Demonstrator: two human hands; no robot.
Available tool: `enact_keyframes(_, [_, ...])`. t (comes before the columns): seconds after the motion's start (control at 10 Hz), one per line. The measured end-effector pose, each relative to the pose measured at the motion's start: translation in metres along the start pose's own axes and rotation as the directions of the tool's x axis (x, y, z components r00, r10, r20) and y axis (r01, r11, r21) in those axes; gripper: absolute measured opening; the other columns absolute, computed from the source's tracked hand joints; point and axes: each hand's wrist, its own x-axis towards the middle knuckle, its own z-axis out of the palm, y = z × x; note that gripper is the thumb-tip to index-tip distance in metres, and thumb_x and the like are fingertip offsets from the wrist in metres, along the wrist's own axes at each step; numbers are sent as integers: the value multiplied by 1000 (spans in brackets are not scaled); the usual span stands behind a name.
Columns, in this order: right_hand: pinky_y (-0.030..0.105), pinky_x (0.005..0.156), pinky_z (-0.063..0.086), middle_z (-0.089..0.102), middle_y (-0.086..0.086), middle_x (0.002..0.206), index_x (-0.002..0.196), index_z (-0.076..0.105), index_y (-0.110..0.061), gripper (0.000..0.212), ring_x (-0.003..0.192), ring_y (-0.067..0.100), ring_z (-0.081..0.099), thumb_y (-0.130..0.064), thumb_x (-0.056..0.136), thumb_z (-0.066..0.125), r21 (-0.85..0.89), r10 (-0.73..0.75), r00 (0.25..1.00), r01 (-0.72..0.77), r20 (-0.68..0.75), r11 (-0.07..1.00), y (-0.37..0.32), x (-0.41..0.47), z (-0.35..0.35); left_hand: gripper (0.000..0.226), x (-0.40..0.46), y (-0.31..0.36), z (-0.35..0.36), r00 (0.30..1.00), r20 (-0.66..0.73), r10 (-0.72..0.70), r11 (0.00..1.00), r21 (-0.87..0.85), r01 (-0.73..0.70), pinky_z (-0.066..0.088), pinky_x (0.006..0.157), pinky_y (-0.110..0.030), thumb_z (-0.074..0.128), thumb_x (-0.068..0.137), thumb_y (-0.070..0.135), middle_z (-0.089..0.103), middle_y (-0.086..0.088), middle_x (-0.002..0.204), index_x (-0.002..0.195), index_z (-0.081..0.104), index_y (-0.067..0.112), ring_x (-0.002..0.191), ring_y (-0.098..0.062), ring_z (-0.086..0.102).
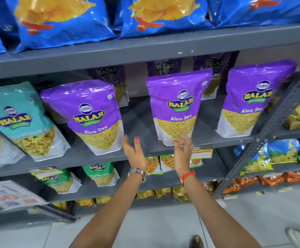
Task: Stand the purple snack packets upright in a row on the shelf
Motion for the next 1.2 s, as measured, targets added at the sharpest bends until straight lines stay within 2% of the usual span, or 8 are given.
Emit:
enact_keyframes(0.2, [11,77,43,59,9,98,101,57,-9,15,84,4,54,-15,88,59,9,-62,920,63,386,998,-7,-44,85,44,41,21,-97,962,-272,20,996,-83,-44,28,112,-42,42,92,14,35,-21,142,131,29,-1,131,-30,35])
enact_keyframes(0.3, [28,103,36,43,6,130,128,42,-10,51,118,14,43,-27,85,63,-23,-14,859,29,512,999,-19,-56,132,54,73,35,-135,964,-265,25,990,-124,-60,24,108,-30,45,91,16,23,-15,150,138,21,3,138,-24,25])
enact_keyframes(0.5, [51,108,38,50,13,134,120,45,-22,53,124,26,50,-31,75,72,61,-56,860,29,508,998,-34,-56,177,55,122,46,-149,996,24,-89,991,-95,91,23,111,-40,39,93,28,22,-9,151,140,17,10,137,-22,25])
enact_keyframes(0.7, [55,102,42,56,18,124,114,53,-11,45,118,30,54,-34,79,68,20,-80,892,79,446,997,-30,-51,172,54,112,42,-124,997,64,-41,991,-123,49,34,87,-13,44,91,22,36,-11,142,138,19,10,115,-9,38])
enact_keyframes(0.9, [36,92,50,62,-20,99,110,57,-11,34,108,18,61,-29,83,64,44,-161,900,156,404,987,-28,-42,152,53,102,45,-107,988,153,-35,987,-150,58,39,99,-32,47,90,23,41,-9,138,136,23,11,120,-18,46])
enact_keyframes(1.0, [26,89,52,59,-21,97,108,56,-17,26,107,17,60,-25,84,63,48,-161,886,155,435,987,-28,-37,150,54,104,45,-105,986,162,-40,986,-155,65,43,92,-24,47,90,25,42,-8,137,136,23,13,115,-15,48])
enact_keyframes(1.1, [28,95,52,58,-15,117,123,48,-12,44,113,16,57,-25,84,63,20,-96,870,99,483,995,-34,-41,144,61,98,50,-108,994,105,-32,993,-107,43,48,73,-6,49,89,22,41,0,129,139,15,11,105,-9,51])
enact_keyframes(1.2, [33,113,27,26,9,151,143,22,-11,77,138,23,29,-36,83,63,-144,-47,920,111,388,983,-36,-41,134,77,87,51,-109,1000,-16,-16,1000,-6,16,28,109,-30,53,86,29,15,-5,153,143,3,13,138,-20,24])
